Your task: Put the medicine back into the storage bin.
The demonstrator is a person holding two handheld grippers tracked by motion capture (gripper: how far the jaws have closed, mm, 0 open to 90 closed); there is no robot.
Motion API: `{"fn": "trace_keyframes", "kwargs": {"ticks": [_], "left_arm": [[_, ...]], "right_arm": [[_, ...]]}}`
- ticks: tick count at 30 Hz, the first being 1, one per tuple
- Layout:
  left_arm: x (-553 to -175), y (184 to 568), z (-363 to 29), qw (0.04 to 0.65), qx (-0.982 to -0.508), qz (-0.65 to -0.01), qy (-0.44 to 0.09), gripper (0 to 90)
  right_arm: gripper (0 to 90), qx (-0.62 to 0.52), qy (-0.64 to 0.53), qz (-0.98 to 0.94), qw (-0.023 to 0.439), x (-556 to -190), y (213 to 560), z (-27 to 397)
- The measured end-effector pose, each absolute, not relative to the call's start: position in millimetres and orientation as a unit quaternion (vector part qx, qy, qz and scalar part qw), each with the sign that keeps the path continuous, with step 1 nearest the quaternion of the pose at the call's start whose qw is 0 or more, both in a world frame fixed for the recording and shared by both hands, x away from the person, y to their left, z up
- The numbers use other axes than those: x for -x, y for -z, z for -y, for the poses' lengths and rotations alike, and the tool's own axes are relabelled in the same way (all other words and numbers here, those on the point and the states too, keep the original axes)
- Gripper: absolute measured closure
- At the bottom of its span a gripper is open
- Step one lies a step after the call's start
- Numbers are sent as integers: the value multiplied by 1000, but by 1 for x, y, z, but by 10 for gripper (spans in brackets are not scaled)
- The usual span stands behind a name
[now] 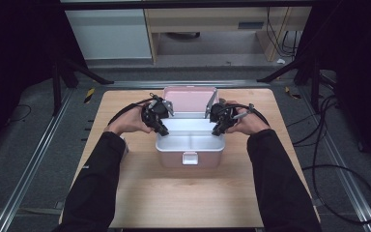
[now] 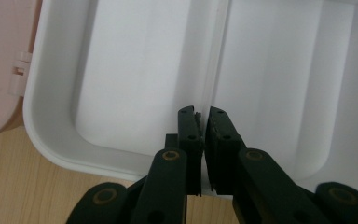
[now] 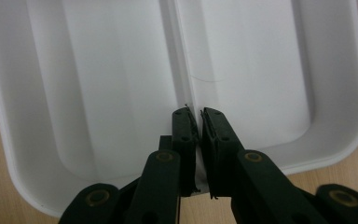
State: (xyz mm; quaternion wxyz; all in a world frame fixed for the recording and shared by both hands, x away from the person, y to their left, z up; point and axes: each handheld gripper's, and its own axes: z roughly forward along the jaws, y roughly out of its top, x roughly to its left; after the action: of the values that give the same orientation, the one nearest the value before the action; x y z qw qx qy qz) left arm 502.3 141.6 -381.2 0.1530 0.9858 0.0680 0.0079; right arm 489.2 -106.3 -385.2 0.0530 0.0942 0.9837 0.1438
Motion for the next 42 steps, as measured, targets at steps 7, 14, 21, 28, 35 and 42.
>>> {"fn": "trace_keyframes", "kwargs": {"ticks": [7,14,21,28,35,42], "left_arm": [[-503,378,-145,169,-983,-67,-5,862],[-494,356,-148,176,-982,-56,-36,859],[-470,320,-148,182,-981,-46,-58,858],[-443,306,-150,178,-982,-46,-49,855],[-409,303,-157,178,-982,-41,-43,856],[-379,312,-155,163,-985,-40,-45,861]], "right_arm": [[844,-91,-151,-982,65,-489,380,108],[855,-87,-167,-979,78,-480,360,110],[864,-76,-193,-974,96,-458,326,116],[873,-69,-195,-975,86,-425,311,114],[881,-59,-197,-975,80,-394,306,108],[881,-53,-189,-977,77,-368,314,104]]}}
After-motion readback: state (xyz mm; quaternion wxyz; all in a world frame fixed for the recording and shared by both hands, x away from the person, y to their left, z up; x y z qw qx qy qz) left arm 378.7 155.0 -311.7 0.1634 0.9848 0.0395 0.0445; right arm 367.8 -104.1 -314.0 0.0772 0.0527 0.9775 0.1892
